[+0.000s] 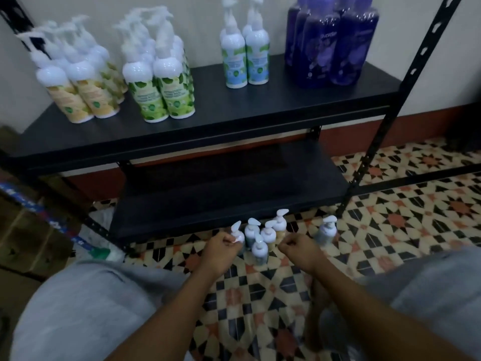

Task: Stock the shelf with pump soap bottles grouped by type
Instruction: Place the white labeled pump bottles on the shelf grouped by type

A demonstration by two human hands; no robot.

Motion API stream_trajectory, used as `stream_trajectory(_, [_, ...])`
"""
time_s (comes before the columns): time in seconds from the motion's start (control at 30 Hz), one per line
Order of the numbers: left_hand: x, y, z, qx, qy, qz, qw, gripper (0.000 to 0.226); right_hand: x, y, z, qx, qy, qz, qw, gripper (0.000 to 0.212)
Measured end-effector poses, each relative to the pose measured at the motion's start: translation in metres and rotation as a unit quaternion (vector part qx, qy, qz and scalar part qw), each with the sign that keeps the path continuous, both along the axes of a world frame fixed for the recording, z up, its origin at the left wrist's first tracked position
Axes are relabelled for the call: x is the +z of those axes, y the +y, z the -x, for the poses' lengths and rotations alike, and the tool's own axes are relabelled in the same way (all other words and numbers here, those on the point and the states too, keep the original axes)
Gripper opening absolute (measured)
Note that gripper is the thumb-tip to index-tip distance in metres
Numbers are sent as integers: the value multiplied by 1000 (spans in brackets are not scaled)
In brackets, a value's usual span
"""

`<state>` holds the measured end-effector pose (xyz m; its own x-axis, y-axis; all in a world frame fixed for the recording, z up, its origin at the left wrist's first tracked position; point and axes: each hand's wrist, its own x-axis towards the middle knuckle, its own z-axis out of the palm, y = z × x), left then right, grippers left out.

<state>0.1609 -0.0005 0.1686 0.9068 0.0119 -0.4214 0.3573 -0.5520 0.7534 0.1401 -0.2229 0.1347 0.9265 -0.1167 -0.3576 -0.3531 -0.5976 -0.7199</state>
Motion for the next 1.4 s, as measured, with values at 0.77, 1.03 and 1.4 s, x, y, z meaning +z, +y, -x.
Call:
stream_trajectory(0.77, [-213,18,-123,-38,70,-27,996,87,-188,60,-60,-102,68,-2,992,70])
stream_trajectory(1.03, [-198,5,-115,-29,62,-64,996,78,-179,47,-54,-135,38,3,990,56])
stream_trajectory(1.4, [-71,38,-76,-45,6,65,997,88,-68,3,-40,-137,28,-104,985,50])
